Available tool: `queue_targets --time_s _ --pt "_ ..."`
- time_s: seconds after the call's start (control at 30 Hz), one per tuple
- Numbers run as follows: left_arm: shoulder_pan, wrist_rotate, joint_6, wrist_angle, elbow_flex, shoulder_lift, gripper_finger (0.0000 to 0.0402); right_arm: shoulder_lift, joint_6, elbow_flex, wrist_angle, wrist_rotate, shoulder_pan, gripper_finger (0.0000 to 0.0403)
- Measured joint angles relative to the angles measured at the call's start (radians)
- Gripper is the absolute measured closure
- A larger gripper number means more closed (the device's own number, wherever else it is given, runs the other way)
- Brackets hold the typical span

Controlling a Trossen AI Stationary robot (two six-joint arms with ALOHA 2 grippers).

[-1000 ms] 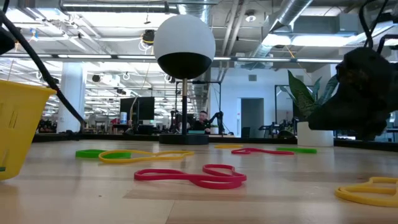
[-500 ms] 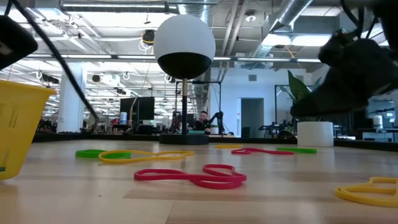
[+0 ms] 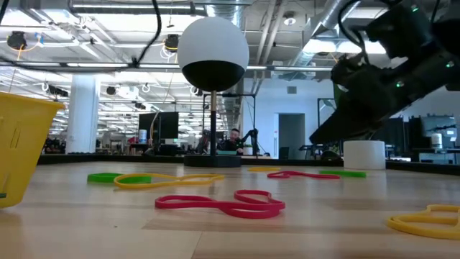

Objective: Pick and place items into bin
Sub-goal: Put the red rubber band into the yellow bin

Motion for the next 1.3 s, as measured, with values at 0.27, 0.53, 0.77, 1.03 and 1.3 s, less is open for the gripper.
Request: queue_targets --time_s 0.27,0.53,0.77,1.03,1.3 --pt "0.074 -0.064 -0.198 -0.283 -0.014 -0.086 0.033 0.118 -0.074 0.047 0.0 -0.079 -0.063 0.0308" --pt "0.111 -0.025 -0.219 -0.225 -0.216 -0.391 0.0357 0.304 -0.173 0.173 -0.008 -0.076 -0.101 0.0308" --pt "0.111 -0.034 -0.15 0.095 -0.535 -0.666 0.0373 0.395 -0.134 0.208 0.004 -0.114 -0.161 0.0308" --pt "0.111 -0.015 -0.135 0.495 -0.805 -0.796 0.0374 0.409 -0.13 0.203 0.08 -0.155 -0.17 0.0379" --pt "0.111 -0.133 -0.138 0.67 -0.906 -0.787 0.0374 0.424 -0.174 0.272 0.209 -0.179 -0.103 0.04"
